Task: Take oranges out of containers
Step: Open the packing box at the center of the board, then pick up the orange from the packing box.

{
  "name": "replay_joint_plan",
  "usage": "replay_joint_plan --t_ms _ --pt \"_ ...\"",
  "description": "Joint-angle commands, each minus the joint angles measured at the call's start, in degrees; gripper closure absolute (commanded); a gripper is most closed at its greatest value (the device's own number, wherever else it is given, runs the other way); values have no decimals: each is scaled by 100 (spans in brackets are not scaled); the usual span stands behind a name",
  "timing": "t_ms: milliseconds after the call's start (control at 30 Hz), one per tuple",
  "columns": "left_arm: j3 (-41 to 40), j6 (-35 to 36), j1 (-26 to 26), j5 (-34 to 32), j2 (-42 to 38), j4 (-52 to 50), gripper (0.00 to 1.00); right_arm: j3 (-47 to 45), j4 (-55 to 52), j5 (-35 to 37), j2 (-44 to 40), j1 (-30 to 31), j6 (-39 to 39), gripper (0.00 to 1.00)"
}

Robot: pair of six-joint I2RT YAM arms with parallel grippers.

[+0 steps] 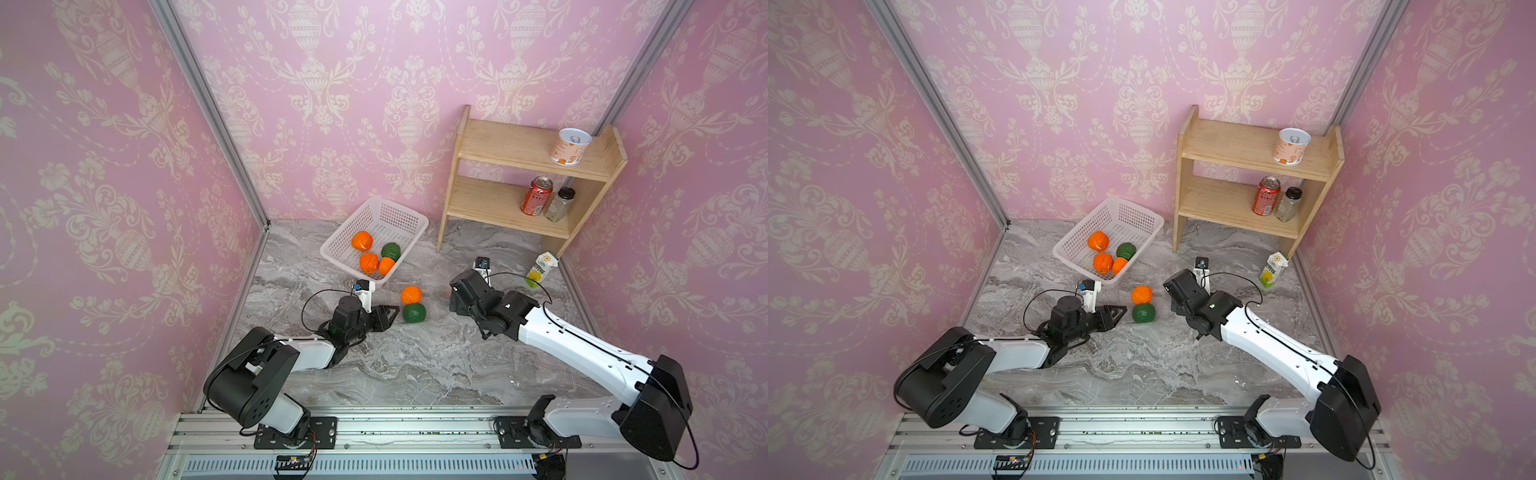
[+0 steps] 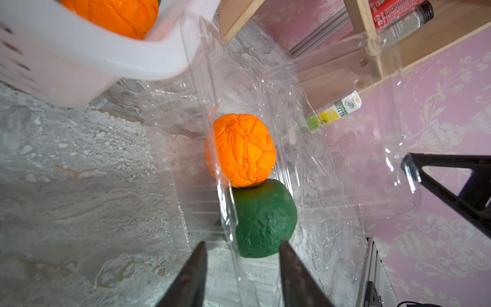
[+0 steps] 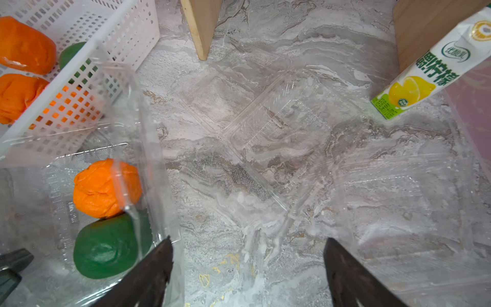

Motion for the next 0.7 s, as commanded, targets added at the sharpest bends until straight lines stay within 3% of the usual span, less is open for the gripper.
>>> replay_joint_plan --t_ms 0,33,500,667 --pt "4 322 -15 -162 -287 -319 18 -105 -114 12 -153 -32 -33 5" --pt "-2 372 -15 -186 -338 -345 1 -105 -98 8 -172 -41 -35 3" --pt "-99 541 -15 -407 -675 -457 1 -68 474 -980 -2 -30 -353 2" --pt "-256 719 -24 -798 -1105 -611 1 -32 1245 -1584 333 390 -520 3"
